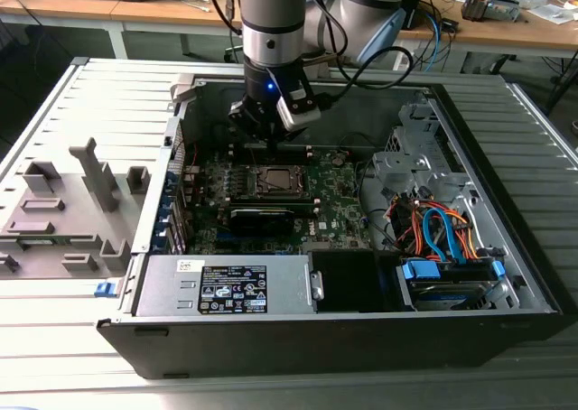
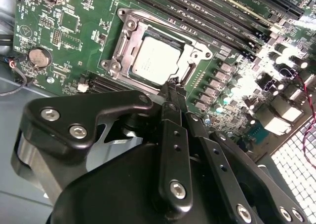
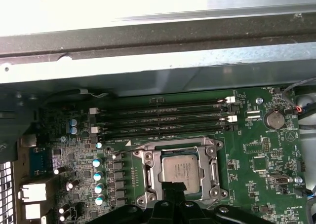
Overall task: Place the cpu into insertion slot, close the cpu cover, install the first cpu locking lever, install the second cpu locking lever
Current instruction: 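Install the first cpu locking lever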
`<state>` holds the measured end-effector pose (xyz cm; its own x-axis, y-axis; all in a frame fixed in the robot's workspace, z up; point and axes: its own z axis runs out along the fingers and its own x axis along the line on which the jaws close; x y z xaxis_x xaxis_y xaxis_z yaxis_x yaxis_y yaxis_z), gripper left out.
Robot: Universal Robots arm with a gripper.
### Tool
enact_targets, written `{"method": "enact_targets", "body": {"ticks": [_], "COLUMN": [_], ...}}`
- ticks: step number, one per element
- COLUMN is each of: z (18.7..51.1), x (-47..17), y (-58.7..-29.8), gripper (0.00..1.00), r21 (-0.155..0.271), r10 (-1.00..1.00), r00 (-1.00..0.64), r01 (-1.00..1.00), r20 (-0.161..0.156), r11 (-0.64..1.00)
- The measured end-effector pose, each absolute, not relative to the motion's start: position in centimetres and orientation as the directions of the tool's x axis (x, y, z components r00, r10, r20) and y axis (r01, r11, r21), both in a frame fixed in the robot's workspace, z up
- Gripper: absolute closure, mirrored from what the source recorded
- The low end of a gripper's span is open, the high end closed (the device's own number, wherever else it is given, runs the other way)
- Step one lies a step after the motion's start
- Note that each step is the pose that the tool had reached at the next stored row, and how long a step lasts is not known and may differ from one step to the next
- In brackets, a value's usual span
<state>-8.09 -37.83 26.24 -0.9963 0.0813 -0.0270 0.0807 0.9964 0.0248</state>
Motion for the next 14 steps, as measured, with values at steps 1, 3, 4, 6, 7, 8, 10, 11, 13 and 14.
{"method": "enact_targets", "body": {"ticks": [1, 3, 4, 6, 7, 8, 10, 11, 13, 14], "z": [26.25, 26.24, 26.24, 26.24, 26.24, 26.24, 26.24, 26.24, 26.25, 26.25], "x": [-8.13, -8.24, -8.30, -8.40, -8.49, -8.54, -8.66, -8.75, -8.85, -8.90], "y": [-37.83, -37.83, -37.83, -37.83, -37.83, -37.83, -37.83, -37.83, -37.83, -37.83], "gripper": [0.89, 0.89, 0.89, 0.89, 0.89, 0.89, 0.89, 0.89, 0.89, 0.89], "r21": [0.025, 0.025, 0.025, 0.025, 0.025, 0.025, 0.025, 0.025, 0.025, 0.025], "r10": [0.081, 0.081, 0.081, 0.081, 0.081, 0.081, 0.081, 0.081, 0.081, 0.081], "r00": [-0.996, -0.996, -0.996, -0.996, -0.996, -0.996, -0.996, -0.996, -0.996, -0.996], "r01": [0.081, 0.081, 0.081, 0.081, 0.081, 0.081, 0.081, 0.081, 0.081, 0.081], "r20": [-0.027, -0.027, -0.027, -0.027, -0.027, -0.027, -0.027, -0.027, -0.027, -0.027], "r11": [0.996, 0.996, 0.996, 0.996, 0.996, 0.996, 0.996, 0.996, 0.996, 0.996]}}
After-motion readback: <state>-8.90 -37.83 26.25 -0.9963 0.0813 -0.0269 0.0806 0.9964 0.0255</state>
